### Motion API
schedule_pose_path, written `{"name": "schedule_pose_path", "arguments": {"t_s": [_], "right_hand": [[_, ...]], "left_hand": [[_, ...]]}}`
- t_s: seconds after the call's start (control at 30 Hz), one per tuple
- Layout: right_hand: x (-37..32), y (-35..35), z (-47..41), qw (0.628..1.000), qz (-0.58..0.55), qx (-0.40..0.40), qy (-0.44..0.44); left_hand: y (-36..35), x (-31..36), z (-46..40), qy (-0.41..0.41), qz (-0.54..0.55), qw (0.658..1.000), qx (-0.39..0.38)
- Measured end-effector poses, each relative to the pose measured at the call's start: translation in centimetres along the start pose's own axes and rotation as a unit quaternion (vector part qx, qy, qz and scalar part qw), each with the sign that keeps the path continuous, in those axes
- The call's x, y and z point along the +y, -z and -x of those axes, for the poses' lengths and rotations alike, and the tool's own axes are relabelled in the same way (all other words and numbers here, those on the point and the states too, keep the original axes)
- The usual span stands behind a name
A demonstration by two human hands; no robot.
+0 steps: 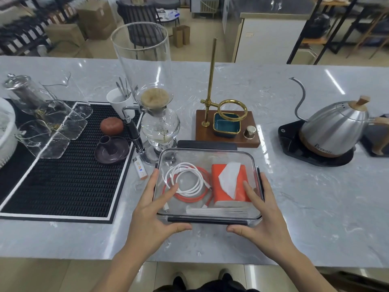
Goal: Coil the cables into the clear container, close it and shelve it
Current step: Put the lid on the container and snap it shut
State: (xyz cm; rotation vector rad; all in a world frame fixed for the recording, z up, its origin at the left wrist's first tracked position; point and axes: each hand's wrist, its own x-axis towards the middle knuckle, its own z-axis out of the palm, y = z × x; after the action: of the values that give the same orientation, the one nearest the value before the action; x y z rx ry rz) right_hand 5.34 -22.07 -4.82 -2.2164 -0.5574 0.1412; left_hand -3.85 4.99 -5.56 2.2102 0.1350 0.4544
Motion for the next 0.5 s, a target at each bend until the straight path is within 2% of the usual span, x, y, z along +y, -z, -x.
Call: {"name": "schedule_pose_path", "arguments": {"t_s": [0.27, 0.4, 0.5], "right_hand": [[-0.4, 1.7, 0.6, 0.999, -0.029, -0.009, -0.011], [-1.0, 3.3, -1.5, 0.998, -0.001, 0.058, -0.01], [-2.2, 2.8, -5.2, 0.995, 0.082, 0.045, 0.029]], "left_hand": [[1.0, 1.1, 1.1, 0.036, 0.011, 0.999, -0.012], [1.3, 1.9, -1.7, 0.017, -0.057, 0.997, 0.045], [0.1, 2.6, -5.6, -0.022, -0.133, 0.991, 0.009]]}}
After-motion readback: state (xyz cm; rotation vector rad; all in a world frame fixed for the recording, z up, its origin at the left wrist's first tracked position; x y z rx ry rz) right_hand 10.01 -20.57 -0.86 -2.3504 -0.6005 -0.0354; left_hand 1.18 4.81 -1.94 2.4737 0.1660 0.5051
